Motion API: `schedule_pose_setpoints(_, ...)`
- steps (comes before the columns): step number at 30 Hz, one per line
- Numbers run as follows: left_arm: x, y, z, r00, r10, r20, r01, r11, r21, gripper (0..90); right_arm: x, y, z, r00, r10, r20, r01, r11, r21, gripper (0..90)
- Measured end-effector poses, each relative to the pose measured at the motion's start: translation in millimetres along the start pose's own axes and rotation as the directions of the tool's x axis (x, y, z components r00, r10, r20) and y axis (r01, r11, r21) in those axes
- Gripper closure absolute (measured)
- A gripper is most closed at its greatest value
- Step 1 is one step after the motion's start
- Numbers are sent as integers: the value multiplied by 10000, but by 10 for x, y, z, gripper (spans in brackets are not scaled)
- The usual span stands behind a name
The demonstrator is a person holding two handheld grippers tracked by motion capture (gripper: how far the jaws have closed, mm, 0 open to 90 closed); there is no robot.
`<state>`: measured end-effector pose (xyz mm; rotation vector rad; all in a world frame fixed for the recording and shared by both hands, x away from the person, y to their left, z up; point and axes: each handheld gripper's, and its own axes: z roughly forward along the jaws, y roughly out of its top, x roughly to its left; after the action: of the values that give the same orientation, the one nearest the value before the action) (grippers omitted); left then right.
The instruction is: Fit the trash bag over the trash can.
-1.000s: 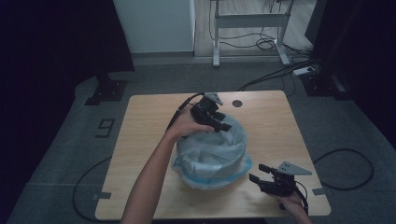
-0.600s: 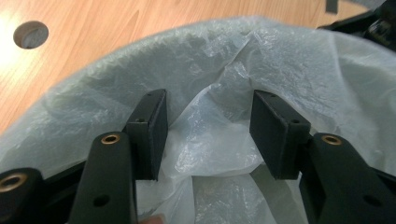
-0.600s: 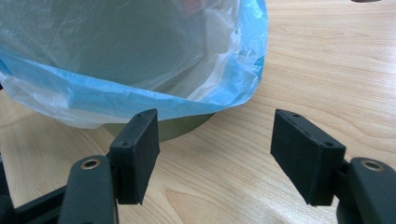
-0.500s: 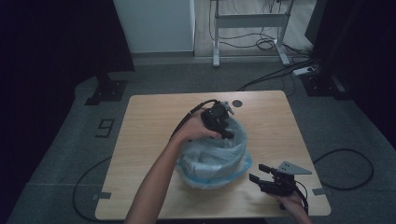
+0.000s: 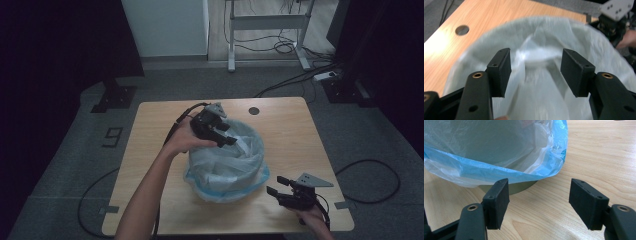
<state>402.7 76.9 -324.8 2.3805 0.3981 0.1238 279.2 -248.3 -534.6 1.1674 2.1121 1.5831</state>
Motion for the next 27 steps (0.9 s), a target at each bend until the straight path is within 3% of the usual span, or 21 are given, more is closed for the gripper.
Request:
schedule_pose_setpoints(5,-15,-226,-60,9998,89,-182,-73,9966,821,419,13,-2,13,10000,-67,16,66,10000,57,320)
schedule_pose_setpoints(10,0,-379,-66,10000,87,-40,-81,9907,1361,429,20,-6,29,10000,-79,-18,79,9999,75,319)
schedule_pose_setpoints(22,6,-434,81,9998,193,13,-191,9737,2271,428,4,-11,22,10000,-80,45,80,9999,128,319)
schedule_pose_setpoints(24,-1,-432,81,9998,212,-1,-207,9751,2206,425,2,-11,19,10000,-74,42,73,9999,131,320)
schedule_pose_setpoints(27,-23,-422,17,9998,210,-57,-198,9863,1636,420,-4,-8,11,10000,-40,49,39,9999,134,320)
